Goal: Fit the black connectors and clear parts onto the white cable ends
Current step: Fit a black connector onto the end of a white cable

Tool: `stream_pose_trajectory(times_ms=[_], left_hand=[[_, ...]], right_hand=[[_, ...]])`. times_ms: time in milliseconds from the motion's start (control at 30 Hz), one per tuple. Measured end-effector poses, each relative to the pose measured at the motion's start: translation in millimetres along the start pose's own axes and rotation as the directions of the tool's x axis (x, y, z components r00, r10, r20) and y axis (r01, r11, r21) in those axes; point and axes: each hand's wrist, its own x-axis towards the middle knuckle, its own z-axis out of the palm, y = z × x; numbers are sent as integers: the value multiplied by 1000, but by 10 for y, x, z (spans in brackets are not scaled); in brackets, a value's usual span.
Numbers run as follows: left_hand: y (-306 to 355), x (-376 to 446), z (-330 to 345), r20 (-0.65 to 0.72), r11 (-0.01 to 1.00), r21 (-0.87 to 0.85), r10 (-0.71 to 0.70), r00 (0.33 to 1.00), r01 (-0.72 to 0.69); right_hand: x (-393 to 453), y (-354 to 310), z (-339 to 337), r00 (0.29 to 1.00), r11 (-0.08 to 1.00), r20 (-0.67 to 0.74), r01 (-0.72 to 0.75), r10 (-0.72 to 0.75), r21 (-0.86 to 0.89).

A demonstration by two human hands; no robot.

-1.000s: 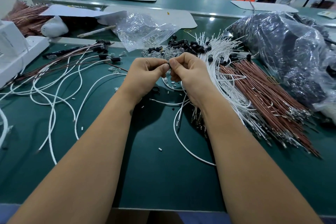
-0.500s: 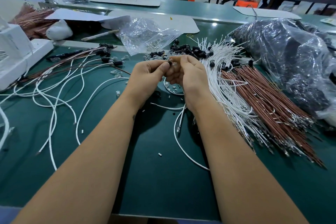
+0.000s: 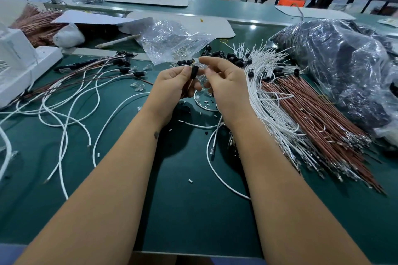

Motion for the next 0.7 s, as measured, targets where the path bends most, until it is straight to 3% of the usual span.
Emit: stream_pose_trajectory(times_ms=[133, 467, 700], left_hand=[[13, -13, 27, 48, 999, 31, 5, 999, -6], [16, -27, 63, -2, 993, 116, 25, 1000, -25], [34, -32, 181, -39, 916, 376, 165, 986, -139]], right_hand=[[-4, 20, 23, 993, 977, -24, 110, -116, -185], [-27, 40, 44, 981, 957, -24, 185, -195, -224], [-24, -19, -2, 976, 964, -107, 162, -188, -210]])
